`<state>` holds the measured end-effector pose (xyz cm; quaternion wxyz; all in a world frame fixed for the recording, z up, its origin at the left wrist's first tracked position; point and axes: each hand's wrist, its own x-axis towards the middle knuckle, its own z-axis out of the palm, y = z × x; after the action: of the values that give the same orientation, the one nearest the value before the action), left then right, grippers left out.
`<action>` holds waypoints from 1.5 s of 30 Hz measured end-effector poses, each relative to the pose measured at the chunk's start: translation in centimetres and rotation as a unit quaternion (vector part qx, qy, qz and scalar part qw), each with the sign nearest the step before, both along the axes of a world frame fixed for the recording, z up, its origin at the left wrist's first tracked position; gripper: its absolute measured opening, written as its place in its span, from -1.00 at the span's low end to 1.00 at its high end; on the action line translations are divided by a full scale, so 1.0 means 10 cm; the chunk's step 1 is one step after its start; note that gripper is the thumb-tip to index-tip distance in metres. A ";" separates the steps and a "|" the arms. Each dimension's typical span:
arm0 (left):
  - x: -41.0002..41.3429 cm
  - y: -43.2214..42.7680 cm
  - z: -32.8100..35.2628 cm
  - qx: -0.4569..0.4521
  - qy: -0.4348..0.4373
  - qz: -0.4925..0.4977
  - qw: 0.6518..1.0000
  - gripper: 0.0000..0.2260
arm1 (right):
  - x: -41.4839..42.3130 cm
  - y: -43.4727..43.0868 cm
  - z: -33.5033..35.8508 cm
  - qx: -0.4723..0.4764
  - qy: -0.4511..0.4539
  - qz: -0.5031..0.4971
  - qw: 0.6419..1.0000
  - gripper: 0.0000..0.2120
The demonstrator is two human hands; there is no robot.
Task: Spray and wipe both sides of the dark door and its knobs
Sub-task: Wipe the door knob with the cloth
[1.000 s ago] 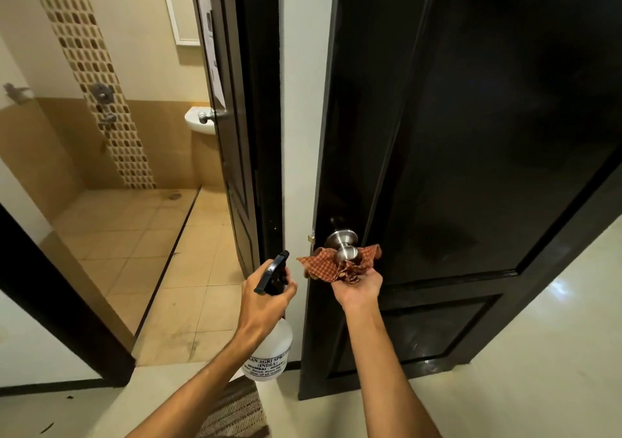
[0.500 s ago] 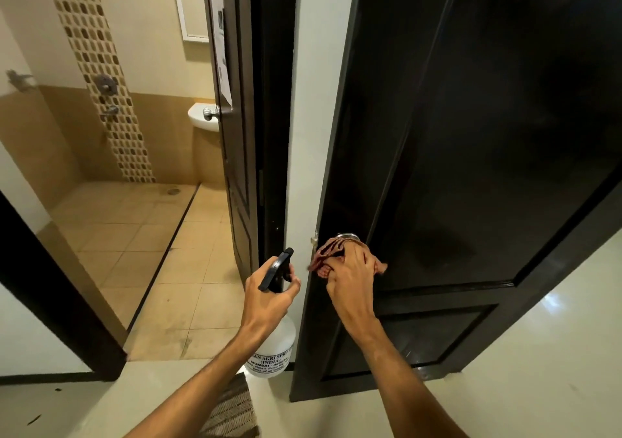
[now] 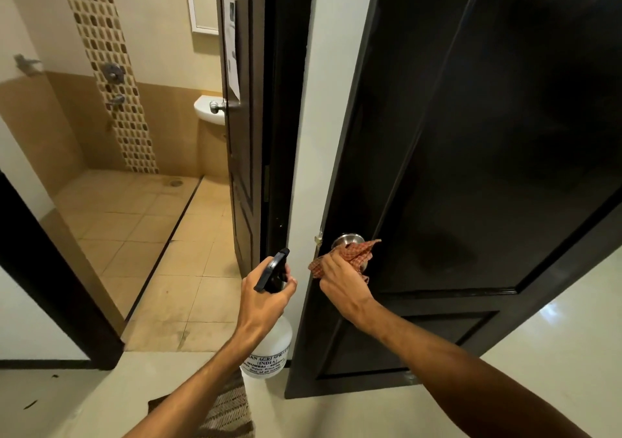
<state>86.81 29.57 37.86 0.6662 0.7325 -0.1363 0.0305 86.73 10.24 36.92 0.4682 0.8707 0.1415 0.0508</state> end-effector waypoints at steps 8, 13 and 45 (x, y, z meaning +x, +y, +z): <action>0.06 -0.04 -0.04 0.004 0.002 0.011 1.000 -0.82 | 0.10 -0.15 0.27 0.342 -0.147 0.036 0.927 -0.62; 0.08 -0.11 0.00 -0.010 0.011 -0.001 1.000 -0.84 | 0.14 -0.16 0.28 0.498 -0.224 0.023 0.837 -0.81; -0.03 -0.19 0.08 0.020 -0.018 -0.009 1.000 -0.87 | 0.06 -0.01 0.19 0.745 -0.348 -0.118 0.557 -0.71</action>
<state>86.50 27.62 38.70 0.6495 0.7435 -0.1556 0.0346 87.34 10.17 38.85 -0.3329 0.8326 -0.2245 0.3815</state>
